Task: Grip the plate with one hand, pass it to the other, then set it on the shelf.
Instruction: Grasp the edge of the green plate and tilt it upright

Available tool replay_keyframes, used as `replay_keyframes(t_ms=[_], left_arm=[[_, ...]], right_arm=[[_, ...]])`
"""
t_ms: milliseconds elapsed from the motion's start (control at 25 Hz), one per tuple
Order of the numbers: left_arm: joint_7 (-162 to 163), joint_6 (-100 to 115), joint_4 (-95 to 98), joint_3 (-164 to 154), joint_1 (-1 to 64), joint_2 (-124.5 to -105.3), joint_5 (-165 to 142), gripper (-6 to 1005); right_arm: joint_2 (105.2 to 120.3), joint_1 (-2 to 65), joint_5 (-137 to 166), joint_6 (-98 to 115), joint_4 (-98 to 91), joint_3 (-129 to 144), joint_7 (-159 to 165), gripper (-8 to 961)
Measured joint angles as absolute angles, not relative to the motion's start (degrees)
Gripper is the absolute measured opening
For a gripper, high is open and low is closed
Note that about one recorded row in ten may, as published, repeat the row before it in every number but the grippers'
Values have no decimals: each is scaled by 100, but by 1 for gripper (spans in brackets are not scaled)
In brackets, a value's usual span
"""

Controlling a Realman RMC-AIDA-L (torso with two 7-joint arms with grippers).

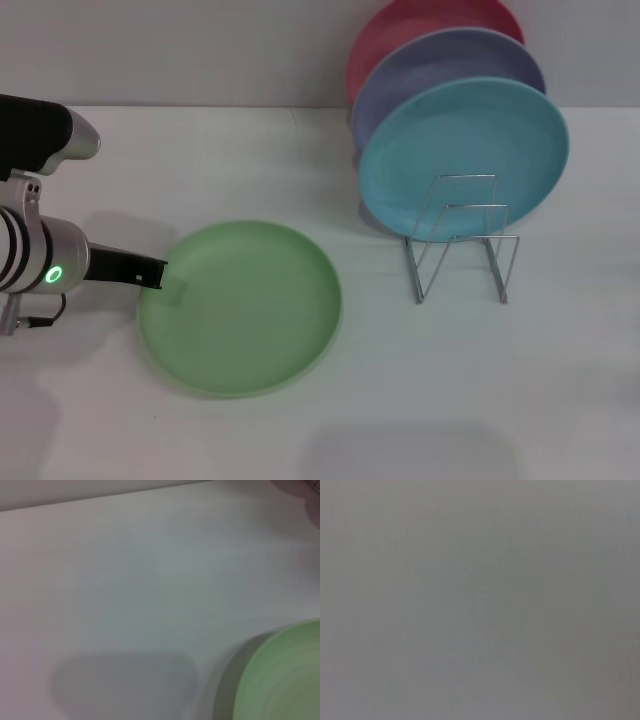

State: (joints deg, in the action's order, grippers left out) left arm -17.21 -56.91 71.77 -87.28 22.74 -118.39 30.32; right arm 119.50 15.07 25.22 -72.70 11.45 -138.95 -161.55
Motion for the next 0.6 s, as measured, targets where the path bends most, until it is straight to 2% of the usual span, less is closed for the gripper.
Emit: replay_keyframes(t_ms=[240,600], left_arm=[[-1723,-5692,7186,-8727,2290,-11836,3032,22],[-1915,-5689,7813,-8724,2134,-11831,3053,26]], right_arm=[[11946,1511,2523,-7275,1153,-13895,-16157,808],[11944,1527,2523,-7330,1168,-13896,-16156,809]])
